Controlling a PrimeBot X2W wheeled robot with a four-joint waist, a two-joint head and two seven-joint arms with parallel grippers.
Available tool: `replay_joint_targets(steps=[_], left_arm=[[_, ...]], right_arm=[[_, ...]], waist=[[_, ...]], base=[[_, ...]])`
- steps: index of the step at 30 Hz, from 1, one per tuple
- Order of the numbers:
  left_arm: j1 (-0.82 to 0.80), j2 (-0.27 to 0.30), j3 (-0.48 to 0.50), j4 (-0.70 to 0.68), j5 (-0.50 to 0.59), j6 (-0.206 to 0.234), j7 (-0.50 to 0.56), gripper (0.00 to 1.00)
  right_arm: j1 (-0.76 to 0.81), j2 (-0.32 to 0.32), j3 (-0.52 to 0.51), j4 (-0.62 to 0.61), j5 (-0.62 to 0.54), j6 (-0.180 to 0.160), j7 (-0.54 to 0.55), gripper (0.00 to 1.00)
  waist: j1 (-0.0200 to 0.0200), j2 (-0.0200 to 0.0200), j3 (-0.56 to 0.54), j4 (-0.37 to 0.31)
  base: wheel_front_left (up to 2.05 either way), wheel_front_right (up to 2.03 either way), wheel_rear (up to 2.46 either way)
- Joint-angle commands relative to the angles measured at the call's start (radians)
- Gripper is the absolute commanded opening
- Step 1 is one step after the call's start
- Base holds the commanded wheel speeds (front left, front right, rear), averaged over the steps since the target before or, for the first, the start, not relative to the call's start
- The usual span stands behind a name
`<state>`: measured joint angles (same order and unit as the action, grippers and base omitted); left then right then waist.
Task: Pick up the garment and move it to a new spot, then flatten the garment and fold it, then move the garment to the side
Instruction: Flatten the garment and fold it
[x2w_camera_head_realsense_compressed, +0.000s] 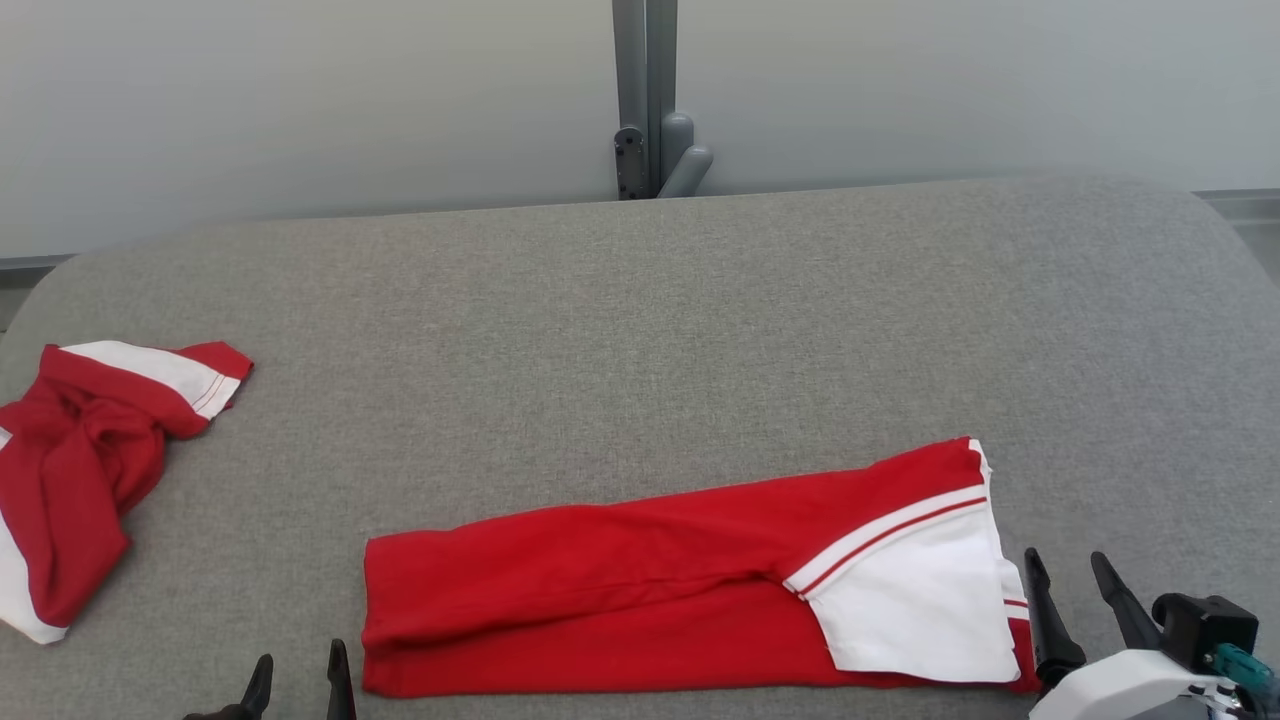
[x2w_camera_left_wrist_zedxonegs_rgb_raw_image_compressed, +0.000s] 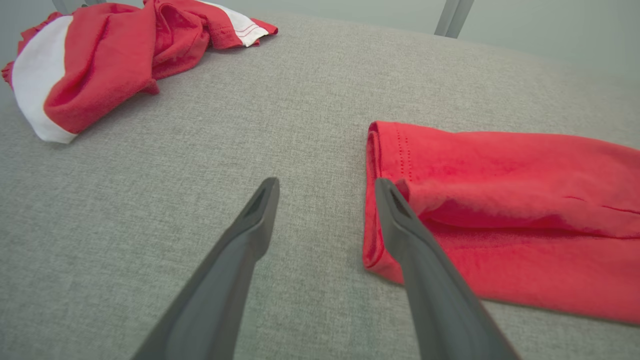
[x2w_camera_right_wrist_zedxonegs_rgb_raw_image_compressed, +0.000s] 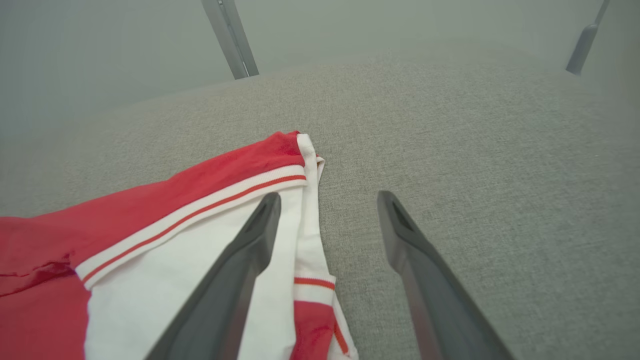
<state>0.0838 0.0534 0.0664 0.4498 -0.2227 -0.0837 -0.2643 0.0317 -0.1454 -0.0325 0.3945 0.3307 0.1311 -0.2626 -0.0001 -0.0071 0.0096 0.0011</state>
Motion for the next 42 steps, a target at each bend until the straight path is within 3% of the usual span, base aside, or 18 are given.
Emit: replay_joint_targets(steps=[1,10,16,20,21,22,23,24,28,30,36,42], left_arm=[[0.005,0.001,0.005,-0.006,0.016,-0.007,0.000,1.00],[-0.035,-0.001,-0.036,-0.010,-0.001,-0.011,0.000,1.00],[-0.054,-0.002,-0.054,-0.008,-0.015,-0.001,0.000,1.00],[-0.060,-0.002,-0.054,-0.013,-0.015,0.002,0.000,1.00],[-0.058,-0.002,-0.053,-0.012,-0.015,0.003,0.000,1.00],[-0.056,-0.002,-0.054,-0.012,-0.015,0.003,0.000,1.00],[-0.056,-0.002,-0.054,-0.012,-0.015,0.003,0.000,1.00],[-0.054,-0.002,-0.056,-0.010,-0.013,0.003,0.000,1.00],[-0.050,-0.002,-0.064,-0.001,-0.014,0.003,0.000,1.00],[-0.055,-0.002,-0.069,0.002,-0.013,0.003,0.000,1.00],[-0.071,-0.002,-0.076,0.000,-0.009,0.003,0.000,1.00],[-0.074,-0.002,-0.082,-0.006,-0.014,-0.003,0.000,1.00]], right_arm=[[-0.024,-0.006,0.010,0.023,-0.014,-0.001,-0.003,1.00],[-0.154,-0.024,0.062,0.234,-0.030,-0.001,0.003,1.00],[-0.225,-0.016,0.125,0.382,0.020,0.000,0.082,1.00],[-0.233,-0.003,0.196,0.416,0.083,0.002,0.080,1.00],[-0.234,-0.001,0.218,0.418,0.101,0.003,0.080,0.92],[-0.234,0.000,0.237,0.421,0.119,0.004,0.079,0.60],[-0.234,0.000,0.237,0.421,0.119,0.004,0.079,0.60],[-0.233,0.001,0.258,0.422,0.137,0.005,0.079,0.45],[-0.237,-0.012,0.313,0.431,0.196,0.005,0.076,0.22],[-0.245,-0.020,0.334,0.441,0.217,0.005,0.070,0.00],[-0.281,-0.042,0.359,0.454,0.269,0.000,0.037,0.00],[-0.316,-0.113,0.210,0.487,0.270,-0.005,0.002,0.00]], waist=[[0.0001,0.0071,0.001,0.011],[0.0001,0.0071,0.036,0.051],[0.0001,0.0071,0.064,0.074],[0.0001,0.0071,0.075,0.083],[0.0001,0.0071,0.077,0.084],[0.0001,0.0071,0.079,0.085],[0.0001,0.0071,0.079,0.085],[0.0001,0.0071,0.080,0.085],[0.0001,0.0071,0.085,0.082],[0.0001,0.0071,0.088,0.081],[0.0001,0.0071,0.094,0.081],[0.0001,0.0071,0.093,0.079]], base=[[0.00,0.00,0.00],[0.00,0.00,0.00],[0.00,0.00,0.00],[0.00,0.00,0.00],[0.00,0.00,0.00],[0.00,0.00,0.00],[0.00,0.00,0.00],[0.00,0.00,0.00],[0.00,0.00,0.00],[0.00,0.00,0.00],[0.00,0.00,0.00],[0.00,0.00,0.00]])
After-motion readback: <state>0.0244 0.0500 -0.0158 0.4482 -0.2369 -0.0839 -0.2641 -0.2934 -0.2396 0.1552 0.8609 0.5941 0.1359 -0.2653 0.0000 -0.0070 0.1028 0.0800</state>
